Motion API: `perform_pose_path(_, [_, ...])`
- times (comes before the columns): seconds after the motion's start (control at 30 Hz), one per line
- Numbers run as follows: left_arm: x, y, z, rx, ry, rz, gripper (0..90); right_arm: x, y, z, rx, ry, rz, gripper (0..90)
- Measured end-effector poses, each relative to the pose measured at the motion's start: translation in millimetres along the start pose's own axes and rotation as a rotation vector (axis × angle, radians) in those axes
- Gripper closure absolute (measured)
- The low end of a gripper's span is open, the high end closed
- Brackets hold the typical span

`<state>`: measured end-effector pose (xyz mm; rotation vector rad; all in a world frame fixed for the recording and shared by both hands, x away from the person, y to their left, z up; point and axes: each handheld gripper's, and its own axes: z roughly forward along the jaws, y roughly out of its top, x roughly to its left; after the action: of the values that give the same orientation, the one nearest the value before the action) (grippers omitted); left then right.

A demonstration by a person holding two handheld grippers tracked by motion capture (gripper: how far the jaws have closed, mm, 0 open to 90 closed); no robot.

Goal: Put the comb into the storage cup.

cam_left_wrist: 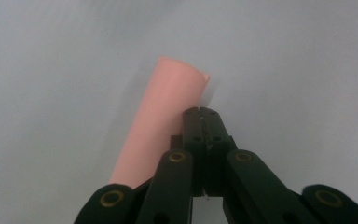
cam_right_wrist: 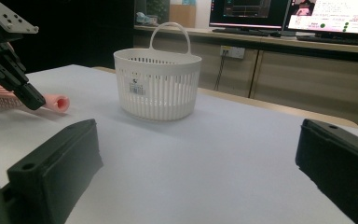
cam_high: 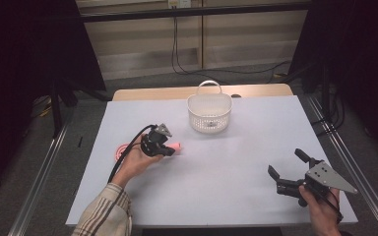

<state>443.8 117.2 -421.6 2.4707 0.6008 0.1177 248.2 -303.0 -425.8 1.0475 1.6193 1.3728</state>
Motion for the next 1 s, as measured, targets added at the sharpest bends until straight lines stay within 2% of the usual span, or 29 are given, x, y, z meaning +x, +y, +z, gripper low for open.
perform_pose_path(0.03, [1.8,0.3,-0.8,0.019,-0.003,0.025,90.0,0.1,0.1,-0.1,-0.001,-0.001,0.002,0.0])
perform_pose_path(0.27, [4.2,0.4,0.1,0.026,0.001,0.018,90.0,-0.3,0.0,0.1,-0.001,-0.002,0.001,0.0])
perform_pose_path(0.3, [3.2,-0.1,1.5,0.008,0.005,-0.009,90.0,-0.4,0.0,0.1,-0.001,-0.002,0.0,0.0])
perform_pose_path(0.4, [6.6,-0.2,0.2,0.024,0.014,0.012,90.0,-0.4,0.1,0.0,-0.001,-0.003,0.001,0.0])
perform_pose_path(0.57, [8.8,-0.6,-1.5,0.014,0.025,-0.004,90.0,0.3,-0.2,0.3,0.005,0.002,0.003,0.0])
perform_pose_path(0.6, [8.0,-0.8,0.0,-0.008,0.031,-0.032,90.0,0.1,-0.1,0.1,0.003,0.0,0.001,0.0])
perform_pose_path(0.63, [9.6,-0.5,-0.6,0.007,0.03,-0.016,90.0,0.1,-0.1,0.1,0.003,0.0,0.001,0.0])
perform_pose_path(0.7, [11.1,-0.6,0.8,0.012,0.027,-0.017,90.0,0.0,-0.2,0.2,0.004,-0.001,0.005,0.0])
perform_pose_path(0.73, [10.2,-1.3,3.0,-0.004,0.03,-0.046,90.0,-0.2,-0.2,0.2,0.003,-0.001,0.004,0.0])
perform_pose_path(0.77, [11.5,-1.3,2.7,0.015,0.029,-0.027,90.0,-0.1,-0.2,0.1,0.005,-0.002,0.004,0.0])
perform_pose_path(0.93, [10.8,-0.2,2.6,0.007,0.028,-0.027,90.0,0.1,-0.1,0.0,0.004,0.002,0.0,0.0])
perform_pose_path(0.97, [11.2,-0.2,2.4,0.005,0.03,-0.033,90.0,0.0,-0.1,-0.1,0.005,0.0,0.001,0.0])
perform_pose_path(1.0, [10.1,-0.6,4.0,-0.015,0.034,-0.06,90.0,0.0,-0.2,0.0,0.004,-0.001,0.002,0.0])
